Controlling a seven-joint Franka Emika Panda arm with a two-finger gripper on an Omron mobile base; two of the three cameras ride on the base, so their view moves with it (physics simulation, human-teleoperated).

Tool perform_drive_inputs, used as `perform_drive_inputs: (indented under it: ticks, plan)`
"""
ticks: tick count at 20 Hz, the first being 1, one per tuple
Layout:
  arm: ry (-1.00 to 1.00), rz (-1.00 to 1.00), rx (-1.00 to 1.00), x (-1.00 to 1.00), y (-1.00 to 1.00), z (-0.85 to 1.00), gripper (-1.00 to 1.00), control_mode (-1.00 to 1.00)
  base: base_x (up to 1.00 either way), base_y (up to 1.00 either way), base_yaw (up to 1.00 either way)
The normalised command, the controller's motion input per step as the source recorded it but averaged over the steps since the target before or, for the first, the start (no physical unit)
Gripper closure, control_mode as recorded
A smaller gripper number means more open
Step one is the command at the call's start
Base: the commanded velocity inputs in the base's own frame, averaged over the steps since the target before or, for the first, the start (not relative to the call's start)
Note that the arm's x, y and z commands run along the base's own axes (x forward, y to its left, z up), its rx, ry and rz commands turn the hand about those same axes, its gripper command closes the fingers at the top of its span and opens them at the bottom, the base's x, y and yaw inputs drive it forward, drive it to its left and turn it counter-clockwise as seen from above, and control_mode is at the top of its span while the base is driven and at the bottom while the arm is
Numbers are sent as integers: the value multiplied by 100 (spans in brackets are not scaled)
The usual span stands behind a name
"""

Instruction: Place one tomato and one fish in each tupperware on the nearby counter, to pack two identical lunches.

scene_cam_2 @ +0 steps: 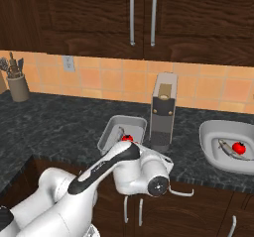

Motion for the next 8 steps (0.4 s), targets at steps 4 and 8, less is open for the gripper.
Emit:
perform_drive_inputs:
  ticks: [4, 8]
  plan:
    - [1, -4, 29, 0, -41, 78, -100, -100, 0, 0, 0]
    - [0, -2, 26, 0, -42, 51, -100, -100, 0, 0, 0]
